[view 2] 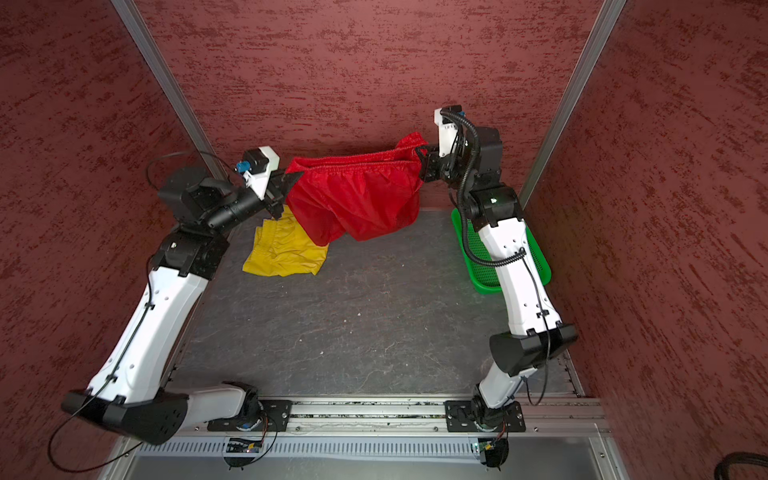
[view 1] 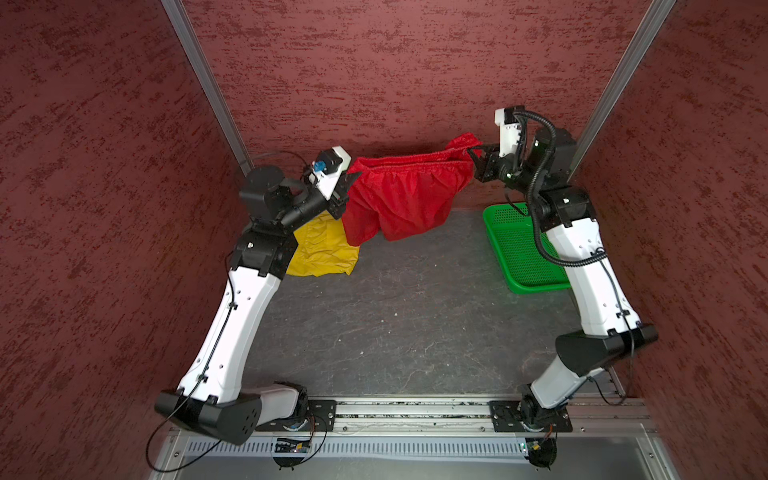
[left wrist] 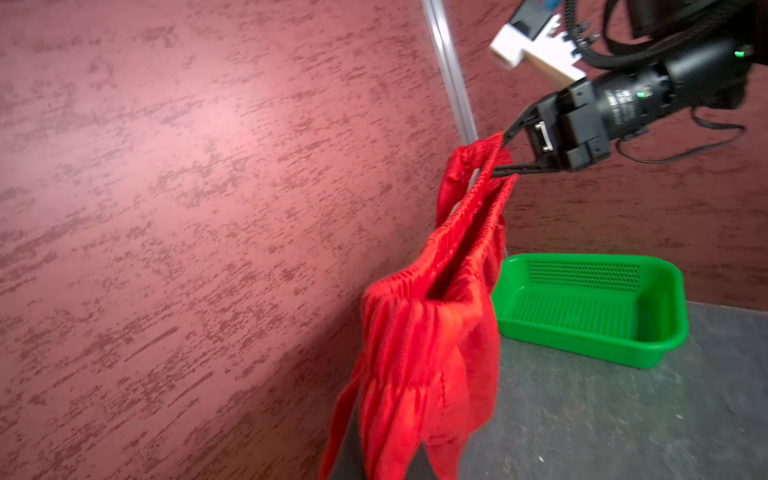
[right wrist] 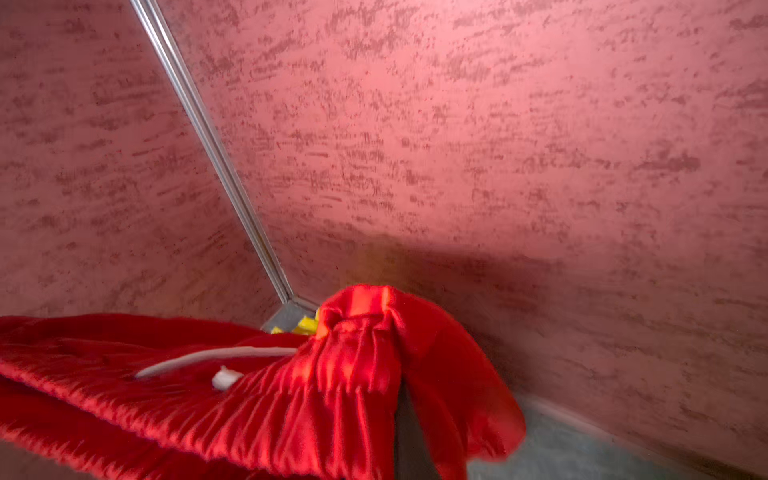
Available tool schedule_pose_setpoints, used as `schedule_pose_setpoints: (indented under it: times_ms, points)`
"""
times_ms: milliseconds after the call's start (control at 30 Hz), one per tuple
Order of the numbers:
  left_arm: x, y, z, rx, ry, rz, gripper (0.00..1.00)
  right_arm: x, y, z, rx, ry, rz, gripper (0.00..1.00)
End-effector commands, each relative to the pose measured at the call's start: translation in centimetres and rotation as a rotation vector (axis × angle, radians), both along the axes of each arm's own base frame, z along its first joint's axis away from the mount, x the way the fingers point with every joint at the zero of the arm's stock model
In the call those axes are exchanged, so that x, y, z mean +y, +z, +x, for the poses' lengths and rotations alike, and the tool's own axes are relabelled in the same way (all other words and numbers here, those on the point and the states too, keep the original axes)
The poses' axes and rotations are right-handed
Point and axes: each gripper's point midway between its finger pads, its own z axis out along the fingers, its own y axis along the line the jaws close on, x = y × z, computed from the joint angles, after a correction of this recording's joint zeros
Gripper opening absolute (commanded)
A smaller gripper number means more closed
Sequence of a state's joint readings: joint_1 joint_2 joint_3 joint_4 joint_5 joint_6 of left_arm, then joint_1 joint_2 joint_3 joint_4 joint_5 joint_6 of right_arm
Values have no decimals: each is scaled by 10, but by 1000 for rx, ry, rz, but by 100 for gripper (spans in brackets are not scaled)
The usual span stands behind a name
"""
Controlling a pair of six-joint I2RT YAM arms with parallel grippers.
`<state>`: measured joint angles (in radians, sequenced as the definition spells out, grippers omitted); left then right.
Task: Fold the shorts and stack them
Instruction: 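Lower the red shorts onto the table with both grippers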
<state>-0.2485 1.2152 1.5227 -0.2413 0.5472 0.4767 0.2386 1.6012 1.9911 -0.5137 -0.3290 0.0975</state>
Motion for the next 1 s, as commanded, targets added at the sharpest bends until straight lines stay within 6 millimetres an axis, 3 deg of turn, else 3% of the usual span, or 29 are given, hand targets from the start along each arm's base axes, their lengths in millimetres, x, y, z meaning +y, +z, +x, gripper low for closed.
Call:
schedule_pose_setpoints:
  times_ms: [0,67,167,233,333,400,533,600,733,767,833,967]
  points:
    - [-13,-80,-15,103,-32,161,5,-10,-97,-4,163,-16,-96,3]
    - [-21,-147,-29,222,-48,251,5,-17,-153,-21,246,-32,-113,3]
    - [-31,-232,-51,370,-83,353,5,-25,-224,-44,370,-57,-118,3]
    - [-36,-276,-65,456,-116,414,5,-30,-266,-60,465,-67,-121,3]
    - [-42,-326,-88,553,-170,523,7,-32,-318,-84,611,-60,-126,4]
    - [-47,-347,-102,594,-216,592,9,-34,-343,-99,699,-61,-131,5]
    - [-57,-370,-133,645,-327,691,15,-40,-377,-126,848,-75,-153,10]
    - [-63,-376,-151,663,-400,727,27,-44,-385,-137,912,-96,-153,20]
    - [-69,-370,-181,725,-503,738,61,-46,-370,-155,975,-123,-100,51]
    - [-68,-366,-185,735,-511,734,65,-46,-363,-160,983,-131,-77,55]
    - [-64,-356,-188,740,-499,712,70,-47,-350,-173,1006,-156,-15,59]
    - [-67,-335,-178,749,-427,591,73,-45,-344,-192,1063,-227,180,59]
